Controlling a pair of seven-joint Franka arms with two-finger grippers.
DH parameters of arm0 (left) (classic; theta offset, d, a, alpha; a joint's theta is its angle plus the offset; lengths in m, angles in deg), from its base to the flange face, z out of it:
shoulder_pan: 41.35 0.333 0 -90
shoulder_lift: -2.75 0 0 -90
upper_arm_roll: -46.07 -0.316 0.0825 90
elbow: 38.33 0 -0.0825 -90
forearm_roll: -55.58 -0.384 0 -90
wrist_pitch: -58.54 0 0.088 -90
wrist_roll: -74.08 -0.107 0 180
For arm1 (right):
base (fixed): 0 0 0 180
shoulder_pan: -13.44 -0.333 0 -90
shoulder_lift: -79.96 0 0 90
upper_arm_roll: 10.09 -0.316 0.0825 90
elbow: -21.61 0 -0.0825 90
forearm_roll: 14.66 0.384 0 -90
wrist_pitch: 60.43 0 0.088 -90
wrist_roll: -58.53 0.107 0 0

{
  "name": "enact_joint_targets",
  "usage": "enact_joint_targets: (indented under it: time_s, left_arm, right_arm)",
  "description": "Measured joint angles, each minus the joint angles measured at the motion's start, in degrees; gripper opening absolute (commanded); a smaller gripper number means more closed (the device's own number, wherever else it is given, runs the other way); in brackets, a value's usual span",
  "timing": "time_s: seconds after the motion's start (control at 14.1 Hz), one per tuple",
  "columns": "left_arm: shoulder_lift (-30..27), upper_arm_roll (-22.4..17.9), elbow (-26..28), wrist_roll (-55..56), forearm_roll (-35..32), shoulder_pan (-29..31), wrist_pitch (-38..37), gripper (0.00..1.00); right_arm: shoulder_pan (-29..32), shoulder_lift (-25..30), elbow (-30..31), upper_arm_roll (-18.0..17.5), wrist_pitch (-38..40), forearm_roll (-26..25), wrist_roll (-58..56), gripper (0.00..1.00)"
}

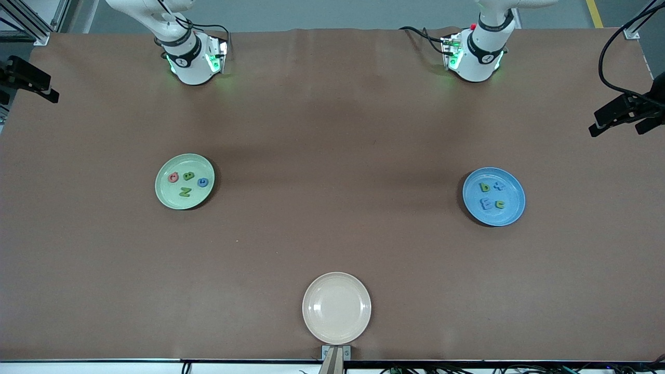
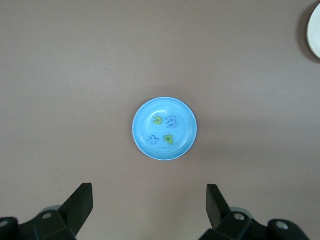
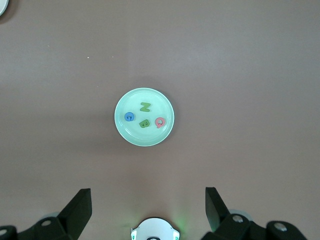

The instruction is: Sort upper and lower case letters into plates

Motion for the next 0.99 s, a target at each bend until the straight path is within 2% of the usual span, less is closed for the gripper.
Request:
enact_joint_targets:
  time_s: [0.99]
  left_arm:
    - [0.0,2.9,0.0,-1.5,-0.4,-0.1,0.0,1.00]
  right_arm:
    - [0.0,0.0,0.0,-0.1,-0.2,0.9,2.4,1.00]
